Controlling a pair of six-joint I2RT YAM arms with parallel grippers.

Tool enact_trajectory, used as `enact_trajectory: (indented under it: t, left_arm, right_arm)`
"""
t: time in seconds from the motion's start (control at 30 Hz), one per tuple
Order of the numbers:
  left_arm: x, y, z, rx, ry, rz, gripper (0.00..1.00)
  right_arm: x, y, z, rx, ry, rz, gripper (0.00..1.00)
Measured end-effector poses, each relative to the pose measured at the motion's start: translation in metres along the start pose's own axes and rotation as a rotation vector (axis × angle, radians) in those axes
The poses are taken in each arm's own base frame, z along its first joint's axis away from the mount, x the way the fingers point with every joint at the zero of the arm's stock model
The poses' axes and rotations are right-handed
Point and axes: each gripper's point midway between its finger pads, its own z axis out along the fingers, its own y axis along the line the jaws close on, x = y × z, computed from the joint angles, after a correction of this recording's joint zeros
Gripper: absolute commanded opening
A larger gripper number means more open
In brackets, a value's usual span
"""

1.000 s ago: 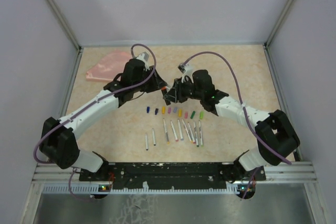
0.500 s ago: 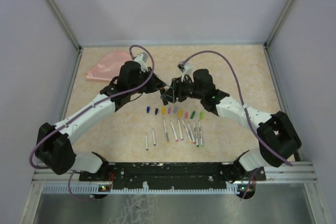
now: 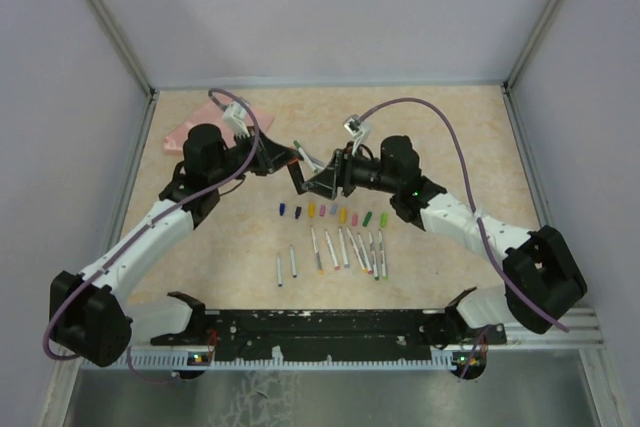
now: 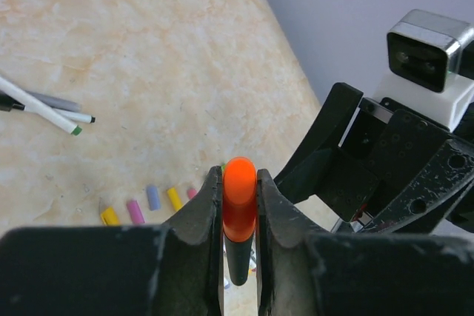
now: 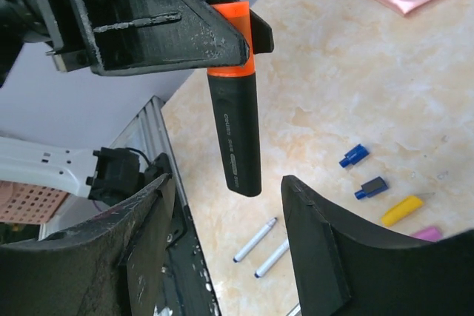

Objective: Open the pen caps
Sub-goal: Pick up the pen from the center of the board, then open the pen cap from the pen.

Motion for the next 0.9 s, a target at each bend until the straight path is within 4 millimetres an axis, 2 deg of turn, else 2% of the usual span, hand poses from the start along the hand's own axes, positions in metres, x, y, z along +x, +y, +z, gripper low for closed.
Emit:
enact_trajectory:
  t: [0.2,0.43,0.67,0.9]
  left_arm:
    - [-0.005,-0.006,-0.012,0.092,-0.014,-0.01,0.0]
    - [-0.013,-0.026,-0.02,0.209,-0.028,-0.009,0.0]
    - [-0.008,-0.045,-0.027,0.322,-0.003,-0.028,0.0]
    - [-0.008,-0.059,-0.032,0.405,0.006,-0.025,0.0]
  right_arm:
    - [0.001,0.009,-0.002,-0.05,-0.006,0.021,0.6]
    - [-0.007,0.024,-0.003,-0.114,-0.037,0.04,0.6]
    - [-0.014,0.039,-0.004,-0.18,-0.053,0.07,0.6]
    - [-0.011,0.042,-0.001,-0.219,-0.039,0.106,0.55]
